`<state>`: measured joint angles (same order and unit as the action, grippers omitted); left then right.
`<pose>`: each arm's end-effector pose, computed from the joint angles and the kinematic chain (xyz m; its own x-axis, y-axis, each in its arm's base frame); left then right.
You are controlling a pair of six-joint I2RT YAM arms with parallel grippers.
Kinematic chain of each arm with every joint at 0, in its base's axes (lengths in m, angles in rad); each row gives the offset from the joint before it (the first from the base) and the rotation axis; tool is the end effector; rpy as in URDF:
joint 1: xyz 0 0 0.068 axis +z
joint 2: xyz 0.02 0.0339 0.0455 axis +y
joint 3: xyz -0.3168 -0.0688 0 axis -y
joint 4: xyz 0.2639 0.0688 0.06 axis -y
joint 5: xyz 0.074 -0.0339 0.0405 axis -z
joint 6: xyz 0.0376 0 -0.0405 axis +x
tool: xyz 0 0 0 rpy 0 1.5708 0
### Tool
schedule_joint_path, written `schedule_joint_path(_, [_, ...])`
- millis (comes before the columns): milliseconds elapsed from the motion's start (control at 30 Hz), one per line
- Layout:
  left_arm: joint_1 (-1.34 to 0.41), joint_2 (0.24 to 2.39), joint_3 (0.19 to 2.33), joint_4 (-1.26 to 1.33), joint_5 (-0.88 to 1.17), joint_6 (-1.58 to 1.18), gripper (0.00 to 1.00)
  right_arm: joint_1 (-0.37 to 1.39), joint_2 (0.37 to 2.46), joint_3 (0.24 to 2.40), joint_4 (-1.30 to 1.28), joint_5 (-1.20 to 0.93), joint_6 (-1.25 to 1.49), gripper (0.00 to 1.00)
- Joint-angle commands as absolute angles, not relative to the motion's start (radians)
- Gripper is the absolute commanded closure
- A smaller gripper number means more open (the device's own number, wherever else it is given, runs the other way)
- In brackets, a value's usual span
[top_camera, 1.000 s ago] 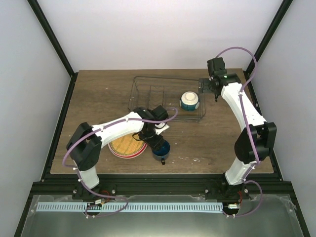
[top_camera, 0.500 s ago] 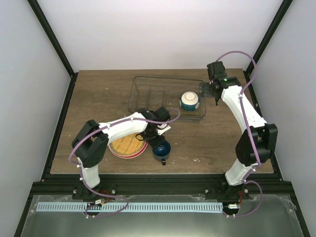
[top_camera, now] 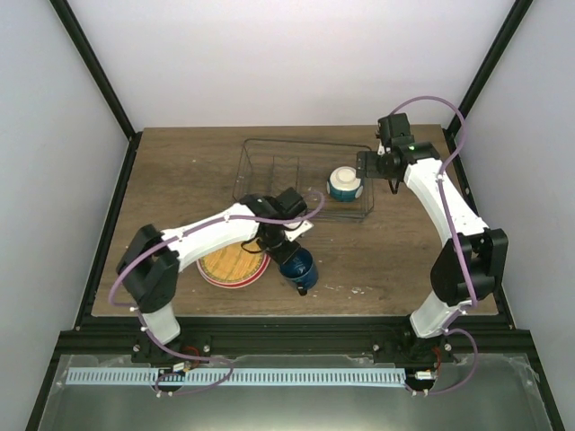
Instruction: Load the mixed dishes into the dish rack
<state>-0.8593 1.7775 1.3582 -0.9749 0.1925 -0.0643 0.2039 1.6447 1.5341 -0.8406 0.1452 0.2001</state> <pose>0.2361 -0.2849 0.2617 -0.6907 0.7045 -0.1632 0.7225 0.6621 -0.1992 0.3702 0.0710 0.3694 -0.8048 0.0344 -0.5925 0.0427 0.9991 0.0000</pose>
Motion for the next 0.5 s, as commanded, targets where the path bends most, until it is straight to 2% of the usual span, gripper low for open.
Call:
schedule_joint_path(0, [-0.840, 1.595, 1.428, -0.880, 0.260, -0.043, 1.00, 0.195, 1.578, 1.534, -0.790, -0.045, 0.225, 0.00])
schedule_joint_path(133, [-0.692, 1.453, 1.411, -0.719, 0.288, -0.098, 1.00, 0.178, 1.534, 1.512, -0.742, -0.238, 0.264, 0.00])
schedule_joint_path(300, [-0.463, 1.344, 1.274, -0.407, 0.369, -0.232, 1.00, 0.136, 1.461, 1.409, -0.597, -0.553, 0.346, 0.01])
schedule_joint_path(467, [-0.422, 1.327, 1.158, -0.101, 0.395, -0.327, 1.00, 0.135, 1.418, 1.219, -0.335, -0.893, 0.529, 0.12])
